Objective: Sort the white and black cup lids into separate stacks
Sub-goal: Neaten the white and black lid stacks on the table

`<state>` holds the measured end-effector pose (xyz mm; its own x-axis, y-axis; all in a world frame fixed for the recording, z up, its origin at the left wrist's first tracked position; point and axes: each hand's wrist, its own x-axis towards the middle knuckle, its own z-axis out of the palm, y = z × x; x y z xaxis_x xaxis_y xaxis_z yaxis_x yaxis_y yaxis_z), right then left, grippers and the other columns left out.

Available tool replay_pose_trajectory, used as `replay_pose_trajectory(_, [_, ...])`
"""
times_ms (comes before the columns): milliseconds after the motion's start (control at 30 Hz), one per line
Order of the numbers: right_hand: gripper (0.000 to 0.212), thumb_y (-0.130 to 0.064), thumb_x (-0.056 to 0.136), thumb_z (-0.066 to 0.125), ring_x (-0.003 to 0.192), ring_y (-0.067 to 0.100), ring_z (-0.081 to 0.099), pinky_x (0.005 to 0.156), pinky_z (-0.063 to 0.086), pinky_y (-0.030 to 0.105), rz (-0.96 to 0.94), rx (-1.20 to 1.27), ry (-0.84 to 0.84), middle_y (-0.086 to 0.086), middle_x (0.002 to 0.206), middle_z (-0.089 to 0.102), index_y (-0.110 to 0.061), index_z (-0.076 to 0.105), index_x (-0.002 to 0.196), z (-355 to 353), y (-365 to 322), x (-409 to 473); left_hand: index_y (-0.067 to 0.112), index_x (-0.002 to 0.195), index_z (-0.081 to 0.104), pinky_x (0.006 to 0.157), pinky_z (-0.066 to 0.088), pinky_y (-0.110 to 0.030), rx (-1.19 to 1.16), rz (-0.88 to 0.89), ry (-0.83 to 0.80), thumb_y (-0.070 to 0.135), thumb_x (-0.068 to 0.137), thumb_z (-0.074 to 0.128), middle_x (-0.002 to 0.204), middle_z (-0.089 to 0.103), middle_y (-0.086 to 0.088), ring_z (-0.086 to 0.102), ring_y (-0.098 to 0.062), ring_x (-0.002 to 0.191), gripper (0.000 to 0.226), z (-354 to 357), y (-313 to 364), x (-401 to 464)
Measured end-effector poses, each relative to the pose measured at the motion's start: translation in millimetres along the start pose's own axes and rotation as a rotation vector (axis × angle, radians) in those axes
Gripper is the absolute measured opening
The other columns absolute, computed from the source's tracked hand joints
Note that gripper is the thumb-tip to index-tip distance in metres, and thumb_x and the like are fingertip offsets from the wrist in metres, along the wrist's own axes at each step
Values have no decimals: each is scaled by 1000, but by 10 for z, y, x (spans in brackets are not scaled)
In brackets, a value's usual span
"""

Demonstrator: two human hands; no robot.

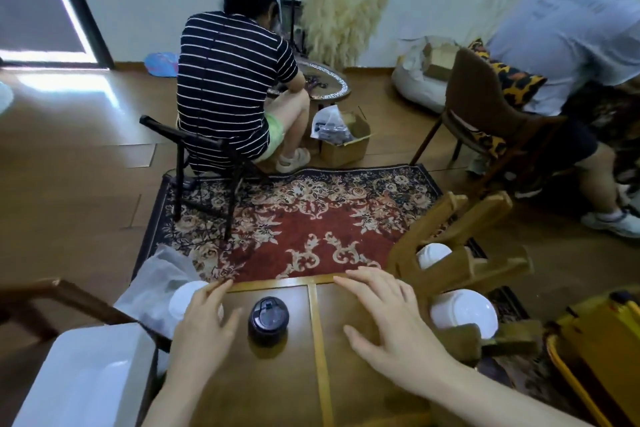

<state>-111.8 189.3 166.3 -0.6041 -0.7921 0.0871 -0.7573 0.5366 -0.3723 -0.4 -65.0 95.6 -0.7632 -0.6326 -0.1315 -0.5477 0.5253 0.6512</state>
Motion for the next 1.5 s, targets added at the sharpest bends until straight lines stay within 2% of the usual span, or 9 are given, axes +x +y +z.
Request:
replay_pose_trajectory(233, [56, -47, 88, 40, 133, -11, 11, 106, 0, 12, -54, 83, -32, -29, 138, 26, -41, 32, 143, 983, 164, 192, 20, 141, 52, 106, 38, -38, -39, -50, 89, 20, 94, 64, 147, 46, -1, 42, -22, 136, 48, 364, -469, 20])
replay_pose_trajectory(533, [61, -41, 91, 54, 135, 3, 19, 105, 14, 28, -5, 110, -47, -17, 139, 32, -39, 27, 146, 1901, 483, 702, 27, 142, 50, 105, 40, -36, -65, 45, 129, 28, 95, 64, 140, 52, 5, 46, -15, 131, 49, 845, -867, 339])
replay_pose_trajectory(667, [61, -38, 90, 59, 135, 9, 24, 110, 16, 33, 89, 187, 0, -12, 138, 38, -35, 32, 145, 2113, 658, 792, 21, 144, 50, 111, 39, -41, -167, 46, 88, 24, 95, 64, 145, 52, 0, 49, -18, 132, 51, 1084, -973, 473])
replay_pose_trajectory(767, [63, -35, 89, 63, 131, 15, 34, 114, 25, 46, 129, 274, -25, -5, 133, 46, -31, 35, 145, 2259, 683, 829, 16, 146, 47, 113, 38, -40, -232, 34, 36, 21, 95, 64, 148, 51, -6, 48, -21, 134, 55, 1178, -1026, 514])
replay_pose_trajectory(1000, [77, -54, 81, 65, 133, 19, 42, 113, 35, 42, 317, 539, -151, 0, 146, 46, -25, 38, 147, 2576, 444, 754, 8, 153, 35, 115, 30, -36, -288, -6, -77, 38, 102, 50, 158, 38, -9, 37, -24, 144, 61, 1313, -1139, 344])
replay_pose_trajectory(1100, [61, -47, 94, 54, 130, 20, 47, 109, 37, 35, 434, 672, -140, 3, 145, 49, -16, 41, 146, 2649, 326, 703, 8, 154, 34, 117, 26, -37, -347, -47, -133, 52, 103, 37, 160, 33, -8, 31, -24, 147, 68, 1400, -1159, 275])
replay_pose_trajectory(1233, [55, -44, 100, 44, 126, 24, 50, 103, 39, 33, 547, 773, -87, 7, 143, 51, -10, 44, 144, 2689, 198, 724, 12, 156, 31, 120, 26, -43, -489, -130, -166, 70, 96, 30, 162, 31, -6, 30, -26, 148, 83, 1446, -1167, 279])
replay_pose_trajectory(1367, [49, -40, 100, 46, 104, 24, 53, 88, 44, 36, 604, 805, -71, 11, 128, 57, -9, 48, 138, 2644, 149, 813, 20, 145, 51, 116, 32, -48, -503, -160, -200, 103, 53, 35, 149, 52, -3, 47, -27, 136, 124, 1592, -1285, 649])
replay_pose_trajectory(1500, [43, -34, 96, 58, 104, 22, 56, 86, 45, 34, 605, 894, -120, 7, 120, 62, -9, 56, 131, 2666, 221, 852, 20, 129, 64, 110, 41, -44, -449, -113, -221, 80, 57, 49, 128, 67, -3, 62, -26, 118, 95, 1523, -1131, 557])
